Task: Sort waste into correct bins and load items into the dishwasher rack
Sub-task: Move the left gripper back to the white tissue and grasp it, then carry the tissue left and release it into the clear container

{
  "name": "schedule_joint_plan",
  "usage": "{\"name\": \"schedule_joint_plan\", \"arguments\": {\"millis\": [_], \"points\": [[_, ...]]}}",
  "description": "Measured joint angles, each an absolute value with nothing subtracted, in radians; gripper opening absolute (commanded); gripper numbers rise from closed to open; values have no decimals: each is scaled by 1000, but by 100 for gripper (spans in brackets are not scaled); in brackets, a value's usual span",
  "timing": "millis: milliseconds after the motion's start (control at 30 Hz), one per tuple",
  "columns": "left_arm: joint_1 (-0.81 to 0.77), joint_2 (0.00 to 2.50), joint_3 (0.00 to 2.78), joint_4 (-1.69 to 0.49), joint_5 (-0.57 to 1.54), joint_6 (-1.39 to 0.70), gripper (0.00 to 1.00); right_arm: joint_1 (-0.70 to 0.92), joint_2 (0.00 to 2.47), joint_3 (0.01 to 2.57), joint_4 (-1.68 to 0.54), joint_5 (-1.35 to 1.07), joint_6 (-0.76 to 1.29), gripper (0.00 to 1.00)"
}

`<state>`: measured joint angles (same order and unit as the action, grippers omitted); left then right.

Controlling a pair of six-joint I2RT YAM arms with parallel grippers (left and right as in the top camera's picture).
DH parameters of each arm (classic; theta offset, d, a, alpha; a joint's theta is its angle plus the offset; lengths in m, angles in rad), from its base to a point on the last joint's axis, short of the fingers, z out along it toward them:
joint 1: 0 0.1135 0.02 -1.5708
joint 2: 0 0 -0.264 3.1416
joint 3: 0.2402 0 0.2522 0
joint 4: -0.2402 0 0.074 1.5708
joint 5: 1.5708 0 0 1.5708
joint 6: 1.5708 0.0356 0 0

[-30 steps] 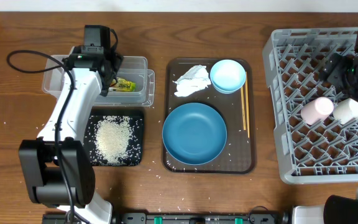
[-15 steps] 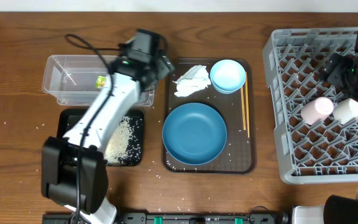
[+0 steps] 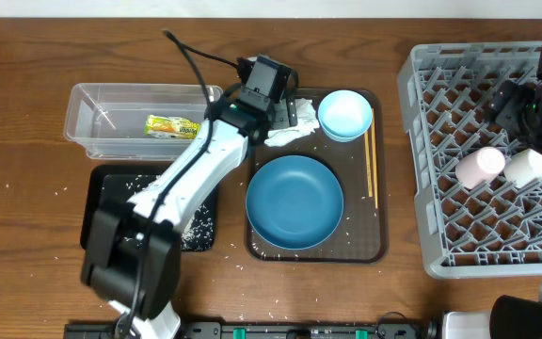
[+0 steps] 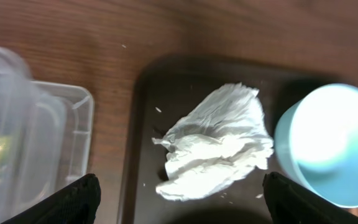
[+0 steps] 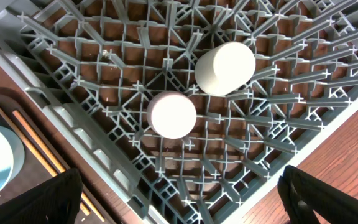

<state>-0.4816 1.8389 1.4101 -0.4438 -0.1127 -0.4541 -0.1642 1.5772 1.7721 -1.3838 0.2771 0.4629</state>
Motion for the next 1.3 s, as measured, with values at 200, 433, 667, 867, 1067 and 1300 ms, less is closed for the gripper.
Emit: {"name": "schedule_joint_plan", "arguments": {"millis": [200,433,667,867,1067,1300], "points": [[-503,1927,1408,-344,-49,-284,86,-164,1577,1772,-1384,277,463,99],[-542,1966,1407,-281,-22,-150,86,-164,1577,1772,-1384,277,463,99],[-539,2076,1407,-283,-22,-121,86,-164,1577,1772,-1384,277,463,99],[-540,2108,1407,-282,-22,-113,85,-164,1577,1772,-1384,277,463,99],[-540,2108,1407,-252,-21,-102,64,-164,1577,1772,-1384,278,463,99],[-540,2108,1407,-226,-21,-101,25,-164,1577,1772,-1384,277,463,99]]}}
